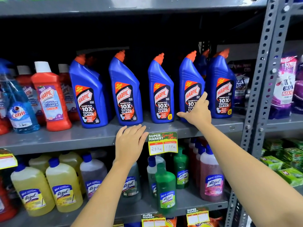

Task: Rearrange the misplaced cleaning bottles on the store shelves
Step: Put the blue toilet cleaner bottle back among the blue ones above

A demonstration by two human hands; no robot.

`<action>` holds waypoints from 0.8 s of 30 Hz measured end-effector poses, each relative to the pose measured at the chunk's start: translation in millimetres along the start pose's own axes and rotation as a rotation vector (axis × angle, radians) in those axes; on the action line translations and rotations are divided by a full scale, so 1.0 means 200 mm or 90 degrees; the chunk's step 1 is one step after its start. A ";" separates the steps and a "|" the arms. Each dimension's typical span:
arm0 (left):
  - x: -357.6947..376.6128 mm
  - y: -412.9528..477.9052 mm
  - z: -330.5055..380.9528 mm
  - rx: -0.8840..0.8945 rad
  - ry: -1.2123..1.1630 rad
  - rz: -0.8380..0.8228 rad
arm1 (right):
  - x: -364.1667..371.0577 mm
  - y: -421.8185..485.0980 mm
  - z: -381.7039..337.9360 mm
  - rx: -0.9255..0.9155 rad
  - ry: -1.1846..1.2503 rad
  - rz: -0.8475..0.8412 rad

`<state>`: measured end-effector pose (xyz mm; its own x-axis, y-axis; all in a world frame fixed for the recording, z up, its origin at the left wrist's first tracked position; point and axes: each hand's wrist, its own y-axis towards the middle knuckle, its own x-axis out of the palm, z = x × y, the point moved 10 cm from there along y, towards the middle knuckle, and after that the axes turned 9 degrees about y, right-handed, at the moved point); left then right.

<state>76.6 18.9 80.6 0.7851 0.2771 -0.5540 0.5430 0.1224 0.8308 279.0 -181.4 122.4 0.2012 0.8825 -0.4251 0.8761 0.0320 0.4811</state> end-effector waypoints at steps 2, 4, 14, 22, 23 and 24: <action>0.00 0.00 0.00 -0.005 -0.001 0.002 | 0.01 0.01 0.00 -0.002 -0.001 -0.009; -0.01 0.00 0.00 -0.006 -0.003 0.005 | 0.02 0.02 0.01 -0.005 0.015 -0.029; -0.01 0.00 0.01 -0.008 -0.002 0.002 | 0.01 0.04 0.06 -0.006 0.105 -0.034; -0.01 0.00 0.00 -0.004 -0.002 -0.004 | 0.01 0.03 0.06 -0.014 0.093 -0.026; -0.01 0.00 0.00 -0.003 -0.004 -0.005 | 0.01 0.03 0.07 -0.011 0.090 -0.026; -0.01 0.00 0.00 0.000 -0.005 -0.003 | 0.01 0.02 0.07 -0.005 0.084 -0.028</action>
<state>74.9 18.0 81.5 0.7849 0.2691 -0.5581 0.5463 0.1242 0.8283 290.2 -185.7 112.2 0.1035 0.9342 -0.3413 0.8791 0.0746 0.4707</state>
